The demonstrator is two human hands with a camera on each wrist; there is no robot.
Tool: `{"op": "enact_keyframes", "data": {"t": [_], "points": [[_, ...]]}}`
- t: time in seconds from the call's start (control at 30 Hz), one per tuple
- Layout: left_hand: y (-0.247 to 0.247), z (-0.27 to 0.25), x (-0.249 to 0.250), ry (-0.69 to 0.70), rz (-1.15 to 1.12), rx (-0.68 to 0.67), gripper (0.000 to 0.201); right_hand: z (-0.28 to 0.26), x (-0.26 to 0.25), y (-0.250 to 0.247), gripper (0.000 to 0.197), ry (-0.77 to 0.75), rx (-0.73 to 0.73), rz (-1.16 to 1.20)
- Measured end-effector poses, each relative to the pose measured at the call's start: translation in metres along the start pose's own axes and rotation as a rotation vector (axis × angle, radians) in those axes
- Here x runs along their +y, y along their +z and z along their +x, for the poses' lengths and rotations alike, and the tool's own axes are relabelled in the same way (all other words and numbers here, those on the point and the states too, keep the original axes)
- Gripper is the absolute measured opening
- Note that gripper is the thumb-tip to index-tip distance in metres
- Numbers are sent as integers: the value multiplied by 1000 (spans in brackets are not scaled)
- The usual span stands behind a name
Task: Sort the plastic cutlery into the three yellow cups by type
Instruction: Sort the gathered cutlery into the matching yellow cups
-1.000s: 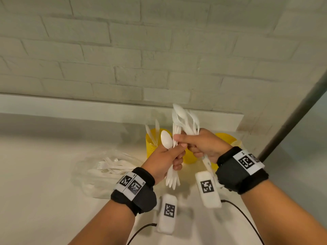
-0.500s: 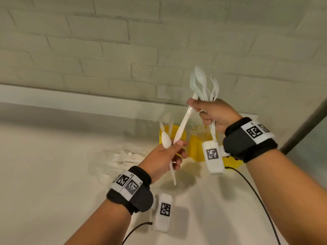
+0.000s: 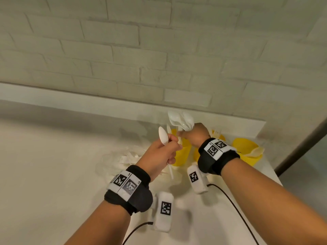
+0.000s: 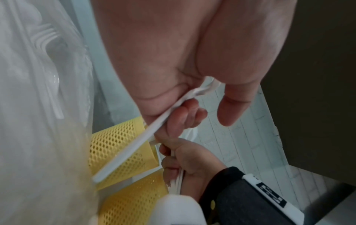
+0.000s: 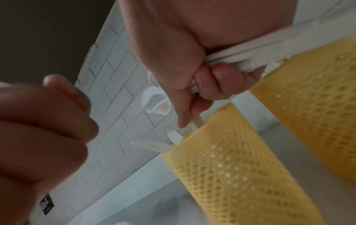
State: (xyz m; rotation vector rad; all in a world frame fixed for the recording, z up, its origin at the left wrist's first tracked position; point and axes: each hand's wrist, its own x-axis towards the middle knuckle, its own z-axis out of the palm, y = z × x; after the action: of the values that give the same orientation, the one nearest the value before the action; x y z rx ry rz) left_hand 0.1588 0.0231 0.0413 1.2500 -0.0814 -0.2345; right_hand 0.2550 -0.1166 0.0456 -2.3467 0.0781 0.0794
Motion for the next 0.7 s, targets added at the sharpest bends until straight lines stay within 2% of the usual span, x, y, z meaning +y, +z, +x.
{"op": "enact_keyframes", "data": {"t": [0.1, 0.2, 0.27, 0.33, 0.4, 0.47, 0.53, 0.57, 0.6, 0.7], "points": [[0, -1, 0, -3, 0, 38, 15, -1, 1, 0, 26, 39, -50, -124], [3, 0, 0, 3, 9, 39, 9, -5, 6, -3, 32, 50, -71, -125], [4, 1, 0, 16, 20, 42, 9, -9, 7, -10, 25, 33, -59, -102], [5, 5, 2, 41, 30, 57, 9, -18, 6, -22, 22, -10, 9, -22], [9, 11, 4, 79, 42, 84, 10, -35, 4, -34, 21, -63, 58, 153], [18, 18, 5, 106, 59, 129, 20, -59, 5, -44, 17, -84, 36, 323], [35, 23, 5, 114, 63, 142, 40, -83, 9, -48, 20, -67, -37, 435], [45, 25, 4, 115, 77, 116, 50, -94, 13, -50, 20, -56, -77, 475], [56, 25, 2, 132, 106, 57, 51, -105, 17, -51, 17, -47, -116, 507], [87, 19, -7, 199, 160, -88, 27, -127, 33, -55, 25, 8, -180, 633]]}}
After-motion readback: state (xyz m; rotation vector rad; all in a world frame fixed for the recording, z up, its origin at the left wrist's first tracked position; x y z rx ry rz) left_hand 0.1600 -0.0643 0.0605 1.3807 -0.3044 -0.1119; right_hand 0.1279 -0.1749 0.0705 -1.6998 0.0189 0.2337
